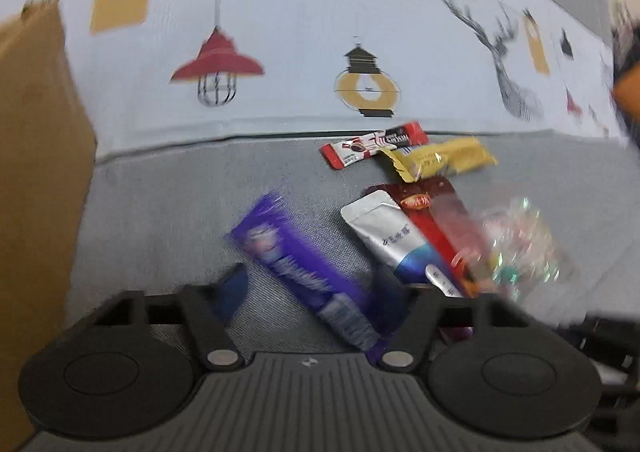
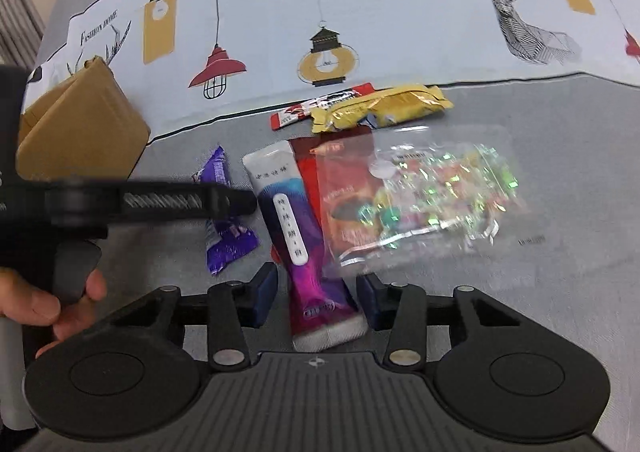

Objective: Organize snacks
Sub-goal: 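Grasp the purple wafer bar with the left tool while the right grasps the purple tube pack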

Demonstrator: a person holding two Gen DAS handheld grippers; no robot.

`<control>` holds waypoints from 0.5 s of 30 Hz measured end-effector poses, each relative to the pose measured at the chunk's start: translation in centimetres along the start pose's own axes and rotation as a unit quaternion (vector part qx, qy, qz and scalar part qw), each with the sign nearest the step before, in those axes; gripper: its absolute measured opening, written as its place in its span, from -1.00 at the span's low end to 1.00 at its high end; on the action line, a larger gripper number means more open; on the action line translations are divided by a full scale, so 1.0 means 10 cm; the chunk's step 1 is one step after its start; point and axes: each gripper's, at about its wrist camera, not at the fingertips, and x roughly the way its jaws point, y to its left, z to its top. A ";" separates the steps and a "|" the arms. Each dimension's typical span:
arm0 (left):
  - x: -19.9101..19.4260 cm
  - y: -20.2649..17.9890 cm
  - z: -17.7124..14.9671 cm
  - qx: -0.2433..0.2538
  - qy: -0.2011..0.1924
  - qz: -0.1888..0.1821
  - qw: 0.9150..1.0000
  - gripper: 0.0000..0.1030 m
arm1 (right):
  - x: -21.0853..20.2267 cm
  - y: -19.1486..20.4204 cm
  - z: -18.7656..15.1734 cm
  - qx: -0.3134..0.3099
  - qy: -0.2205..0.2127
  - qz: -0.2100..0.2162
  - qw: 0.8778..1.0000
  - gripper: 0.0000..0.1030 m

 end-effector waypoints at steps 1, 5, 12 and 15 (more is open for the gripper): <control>-0.02 0.01 -0.02 0.007 0.004 0.001 1.000 -0.15 | 0.02 0.02 0.01 -0.005 0.000 -0.006 1.000 -0.25; -0.18 0.14 -0.12 0.004 0.037 -0.003 0.999 -0.49 | 0.02 0.06 0.02 -0.002 0.008 0.001 1.000 -0.45; -0.65 0.32 -0.59 0.014 0.057 -0.013 0.998 -0.49 | -0.22 0.24 -0.10 -0.022 0.007 -0.025 0.999 -0.55; -0.67 0.26 -0.65 0.044 0.050 -0.003 0.998 -0.48 | -0.45 0.34 -0.31 -0.022 0.007 -0.027 0.999 -0.55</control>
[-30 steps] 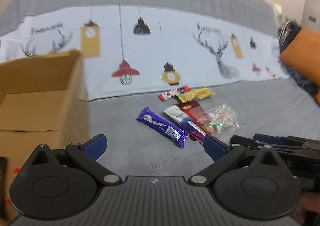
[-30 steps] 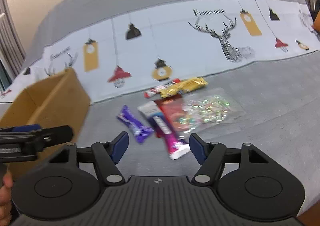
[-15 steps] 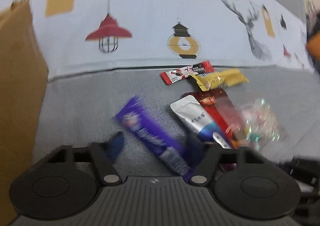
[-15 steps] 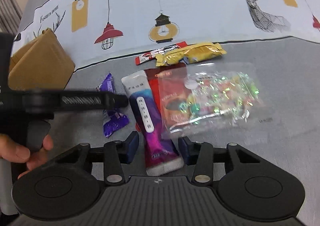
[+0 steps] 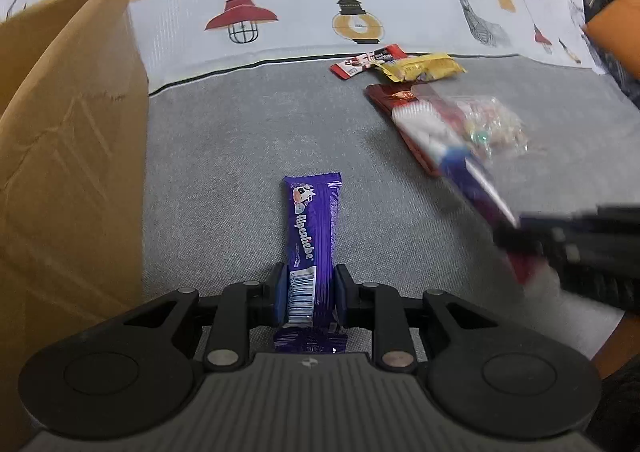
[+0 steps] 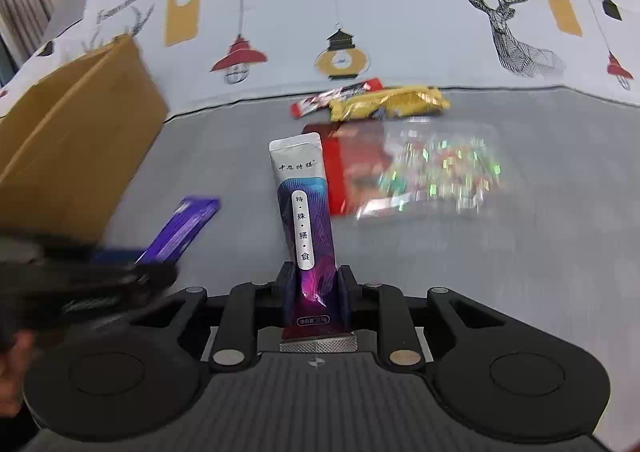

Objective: Organize snacks
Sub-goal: 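Grasp the purple wafer bar with the left tool while the right grasps the purple tube pack, then carry both snacks over the box and open both tools to drop them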

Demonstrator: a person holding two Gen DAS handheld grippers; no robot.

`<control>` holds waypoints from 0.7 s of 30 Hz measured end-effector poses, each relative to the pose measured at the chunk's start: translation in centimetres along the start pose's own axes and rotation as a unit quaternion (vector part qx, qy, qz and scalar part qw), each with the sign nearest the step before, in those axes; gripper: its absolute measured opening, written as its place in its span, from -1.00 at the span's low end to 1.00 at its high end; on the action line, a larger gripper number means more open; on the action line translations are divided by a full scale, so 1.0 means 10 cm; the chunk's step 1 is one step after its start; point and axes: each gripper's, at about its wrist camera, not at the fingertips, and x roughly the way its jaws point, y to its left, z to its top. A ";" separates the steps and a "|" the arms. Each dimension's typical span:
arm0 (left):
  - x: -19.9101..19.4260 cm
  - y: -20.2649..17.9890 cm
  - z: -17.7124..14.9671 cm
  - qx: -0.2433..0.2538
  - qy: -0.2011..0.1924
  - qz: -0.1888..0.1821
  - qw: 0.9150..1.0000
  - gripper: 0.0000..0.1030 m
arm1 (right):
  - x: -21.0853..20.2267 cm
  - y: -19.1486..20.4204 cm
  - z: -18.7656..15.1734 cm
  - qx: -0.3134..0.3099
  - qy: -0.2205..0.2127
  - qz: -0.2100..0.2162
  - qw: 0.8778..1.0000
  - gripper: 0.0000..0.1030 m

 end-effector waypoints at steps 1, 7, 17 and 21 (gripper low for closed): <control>0.02 0.01 0.02 -0.005 -0.002 -0.002 1.000 -0.47 | -0.01 0.03 -0.06 -0.002 0.007 0.004 1.000 -0.54; 0.11 0.01 0.03 -0.024 -0.025 -0.005 0.999 -0.44 | 0.19 0.04 -0.07 0.005 0.016 0.009 1.000 -0.43; -0.18 0.02 -0.04 -0.044 -0.027 -0.078 0.996 -0.64 | 0.20 0.20 -0.03 -0.050 0.013 -0.015 0.999 -0.70; -0.51 -0.02 -0.04 -0.040 -0.057 -0.093 0.993 -0.64 | -0.16 0.25 -0.03 -0.023 -0.025 -0.011 0.999 -0.70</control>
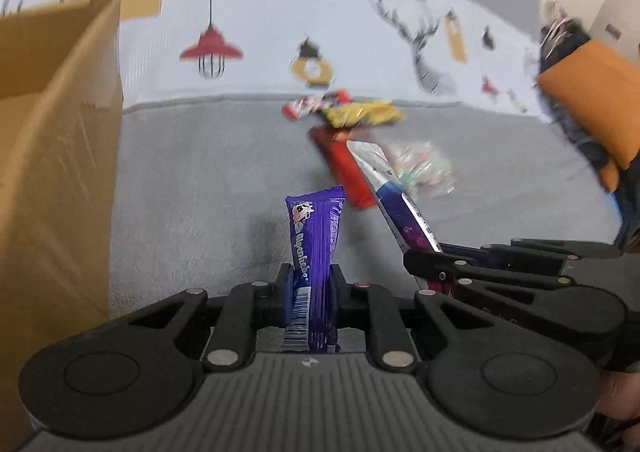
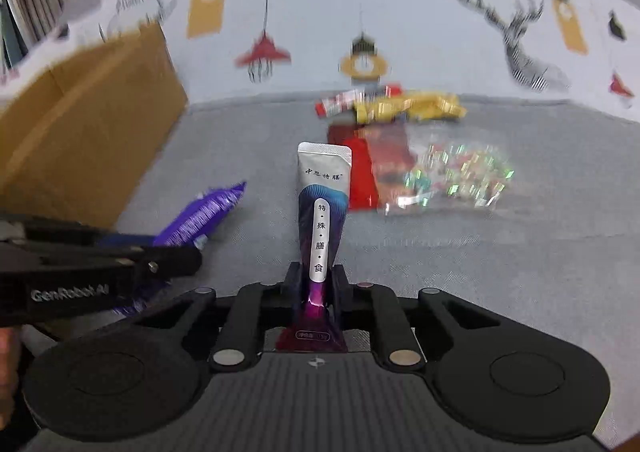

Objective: Organize snacks
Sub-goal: 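Carry both snacks over the box and open both tools to drop them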

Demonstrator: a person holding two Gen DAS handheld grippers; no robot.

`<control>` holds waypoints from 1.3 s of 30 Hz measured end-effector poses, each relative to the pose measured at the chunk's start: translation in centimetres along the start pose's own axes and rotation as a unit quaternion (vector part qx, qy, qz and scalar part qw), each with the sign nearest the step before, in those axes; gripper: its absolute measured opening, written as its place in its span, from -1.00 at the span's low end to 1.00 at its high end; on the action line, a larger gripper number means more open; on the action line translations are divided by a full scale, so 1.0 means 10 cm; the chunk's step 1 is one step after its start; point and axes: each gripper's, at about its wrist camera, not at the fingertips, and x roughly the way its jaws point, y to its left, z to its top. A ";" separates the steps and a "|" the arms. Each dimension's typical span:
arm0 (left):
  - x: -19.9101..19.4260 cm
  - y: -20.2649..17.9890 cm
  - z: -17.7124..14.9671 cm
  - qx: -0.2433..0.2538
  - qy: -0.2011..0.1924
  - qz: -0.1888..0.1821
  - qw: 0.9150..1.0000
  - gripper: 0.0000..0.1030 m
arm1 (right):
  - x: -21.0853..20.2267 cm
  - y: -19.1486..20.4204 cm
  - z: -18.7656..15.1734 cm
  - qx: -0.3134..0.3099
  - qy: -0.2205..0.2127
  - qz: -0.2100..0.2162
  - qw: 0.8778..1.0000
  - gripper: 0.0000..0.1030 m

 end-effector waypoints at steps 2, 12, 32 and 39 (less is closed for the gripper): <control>-0.18 -0.03 0.04 -0.001 -0.019 0.000 1.000 -0.64 | -0.18 0.06 0.03 0.005 -0.021 -0.001 1.000 -0.70; -1.18 0.13 0.19 -0.022 -0.113 -0.010 0.993 -0.65 | -0.82 0.67 0.21 0.032 -0.117 0.038 0.992 -0.71; -2.84 1.52 0.25 -0.124 -0.312 0.040 0.941 -0.64 | -1.25 2.69 1.06 -0.094 -0.175 0.145 0.969 -0.71; -2.26 2.21 0.02 -0.187 -0.220 0.092 0.953 -0.64 | -0.70 2.99 0.97 -0.114 -0.116 0.119 0.979 -0.70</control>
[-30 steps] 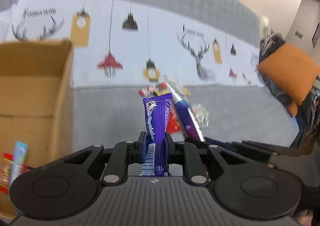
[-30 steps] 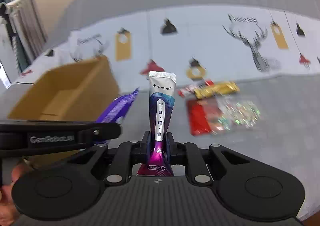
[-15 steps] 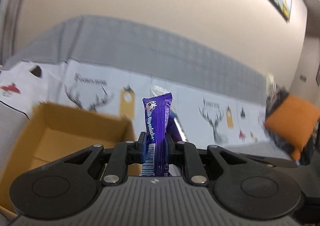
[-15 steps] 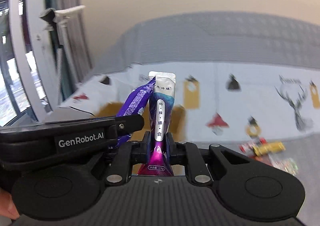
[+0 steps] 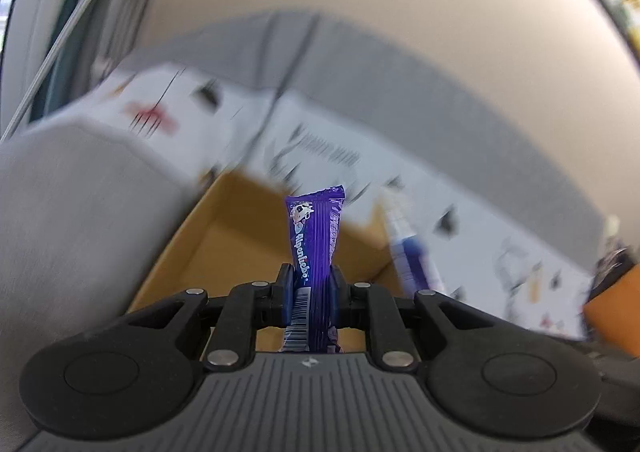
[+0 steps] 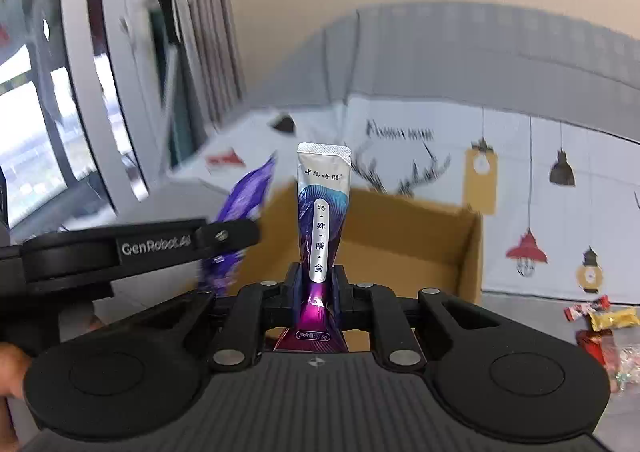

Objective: Organize snacks
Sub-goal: 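Carry both snacks over the box and open both tools to drop them, then move both open tools back toward the candy bag and red packet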

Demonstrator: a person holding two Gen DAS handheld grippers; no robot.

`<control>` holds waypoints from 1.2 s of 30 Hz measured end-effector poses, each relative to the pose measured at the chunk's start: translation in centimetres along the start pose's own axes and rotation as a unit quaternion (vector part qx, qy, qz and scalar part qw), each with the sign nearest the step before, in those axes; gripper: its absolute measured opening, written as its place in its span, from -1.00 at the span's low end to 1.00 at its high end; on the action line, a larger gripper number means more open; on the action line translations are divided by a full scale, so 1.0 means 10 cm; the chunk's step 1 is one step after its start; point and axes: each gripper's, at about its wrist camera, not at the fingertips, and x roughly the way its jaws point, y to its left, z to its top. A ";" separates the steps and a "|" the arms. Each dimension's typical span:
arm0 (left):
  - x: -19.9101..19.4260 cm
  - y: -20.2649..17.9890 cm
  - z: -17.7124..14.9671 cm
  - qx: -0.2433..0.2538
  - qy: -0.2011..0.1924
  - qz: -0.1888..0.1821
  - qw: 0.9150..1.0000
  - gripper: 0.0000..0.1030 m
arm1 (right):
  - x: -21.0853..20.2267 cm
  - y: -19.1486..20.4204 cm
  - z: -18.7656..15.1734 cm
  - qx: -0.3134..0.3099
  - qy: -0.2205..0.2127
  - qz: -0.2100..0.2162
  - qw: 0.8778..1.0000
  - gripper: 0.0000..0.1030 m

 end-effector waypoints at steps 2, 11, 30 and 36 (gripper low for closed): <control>0.15 0.14 -0.08 -0.001 0.027 0.020 0.999 -0.64 | 0.14 -0.02 -0.09 0.003 0.019 -0.005 1.000 -0.70; 0.59 0.34 -0.48 0.057 0.139 0.073 0.986 -0.64 | 0.74 -0.07 -0.52 0.018 0.136 -0.047 0.989 -0.70; 0.25 -0.59 -0.44 0.138 0.045 0.043 0.988 0.84 | 0.20 -0.34 -0.48 0.044 0.059 0.012 0.997 0.74; 0.38 -1.27 -0.76 0.164 0.080 -0.011 0.983 0.84 | -0.26 -0.98 -0.69 0.078 0.022 -0.005 0.997 0.88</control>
